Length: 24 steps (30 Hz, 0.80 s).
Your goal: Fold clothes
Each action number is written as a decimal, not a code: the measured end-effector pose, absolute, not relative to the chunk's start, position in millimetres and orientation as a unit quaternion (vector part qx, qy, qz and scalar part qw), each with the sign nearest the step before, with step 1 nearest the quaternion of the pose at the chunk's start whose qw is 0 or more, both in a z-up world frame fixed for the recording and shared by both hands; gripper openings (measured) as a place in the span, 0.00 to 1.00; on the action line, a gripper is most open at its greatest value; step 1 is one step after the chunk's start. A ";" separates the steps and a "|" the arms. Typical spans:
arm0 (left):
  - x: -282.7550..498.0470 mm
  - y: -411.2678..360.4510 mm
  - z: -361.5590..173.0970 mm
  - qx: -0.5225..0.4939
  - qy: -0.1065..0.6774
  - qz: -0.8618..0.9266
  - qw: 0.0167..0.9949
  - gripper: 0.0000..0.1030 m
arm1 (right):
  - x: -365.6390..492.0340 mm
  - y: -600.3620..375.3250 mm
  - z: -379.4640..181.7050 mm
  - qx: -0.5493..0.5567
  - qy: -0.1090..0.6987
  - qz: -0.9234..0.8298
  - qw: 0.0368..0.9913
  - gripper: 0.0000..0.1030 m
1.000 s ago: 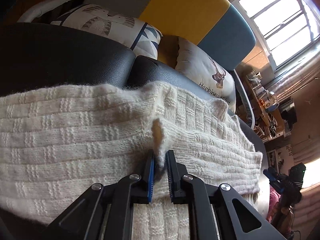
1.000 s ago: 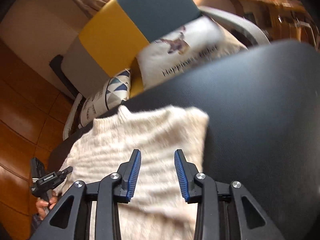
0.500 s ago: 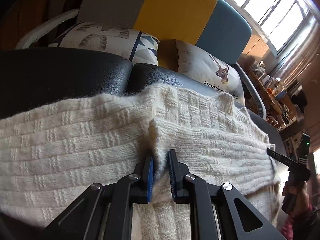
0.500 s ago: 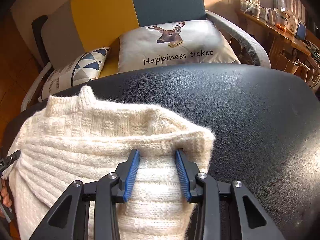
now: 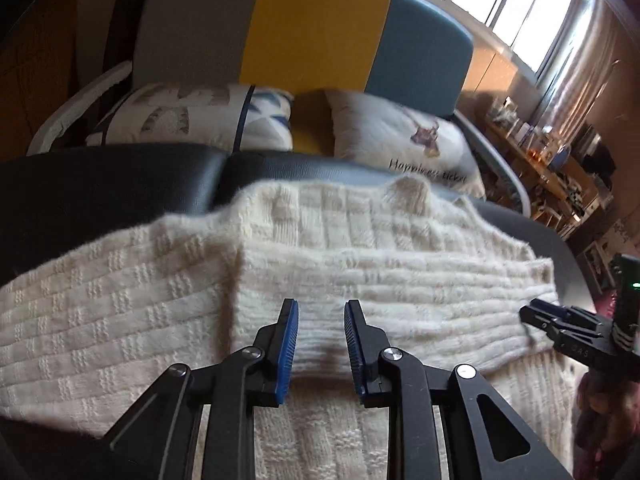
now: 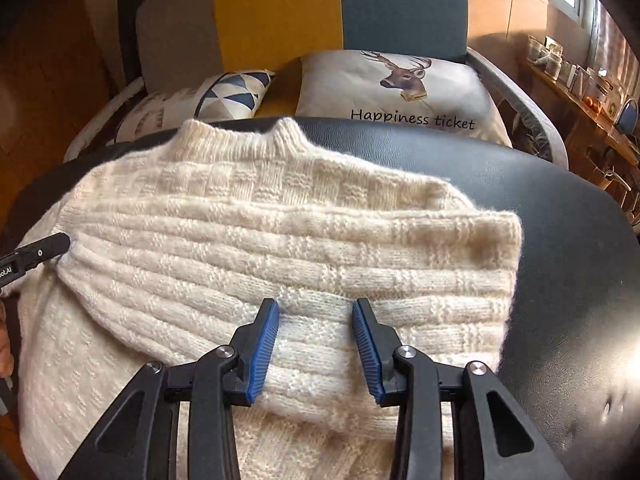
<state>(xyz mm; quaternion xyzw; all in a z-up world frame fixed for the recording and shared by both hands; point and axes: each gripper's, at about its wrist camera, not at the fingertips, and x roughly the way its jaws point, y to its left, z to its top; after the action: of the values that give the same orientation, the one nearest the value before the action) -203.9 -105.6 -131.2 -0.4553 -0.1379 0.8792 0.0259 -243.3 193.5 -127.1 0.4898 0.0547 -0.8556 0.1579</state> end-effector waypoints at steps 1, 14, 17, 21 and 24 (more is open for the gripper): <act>-203.4 -106.1 -133.7 -0.454 -0.141 0.879 0.025 0.24 | -242.2 192.4 -128.7 0.487 0.059 -0.858 0.154 0.38; -163.6 -138.0 -111.7 -0.421 -0.279 0.862 0.033 0.34 | -209.2 178.1 -101.3 0.459 0.040 -0.873 0.160 0.39; -124.6 -181.8 -108.3 -0.389 -0.383 0.837 0.029 0.35 | -177.3 168.0 -97.1 0.453 0.000 -0.868 0.204 0.39; -55.8 -269.0 -115.7 -0.332 -0.502 0.798 -0.036 0.36 | -142.8 149.6 -110.2 0.461 -0.019 -0.857 0.229 0.39; 2.4 -342.1 -124.7 -0.297 -0.539 0.776 -0.136 0.36 | -131.0 141.5 -122.9 0.467 -0.018 -0.855 0.225 0.39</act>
<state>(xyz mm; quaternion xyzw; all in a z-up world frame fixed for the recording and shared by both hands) 2.4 -342.1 -124.7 -0.2973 -0.5392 0.7762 -0.1355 -131.0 141.5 -122.9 0.4668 -0.0184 -0.8550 0.2251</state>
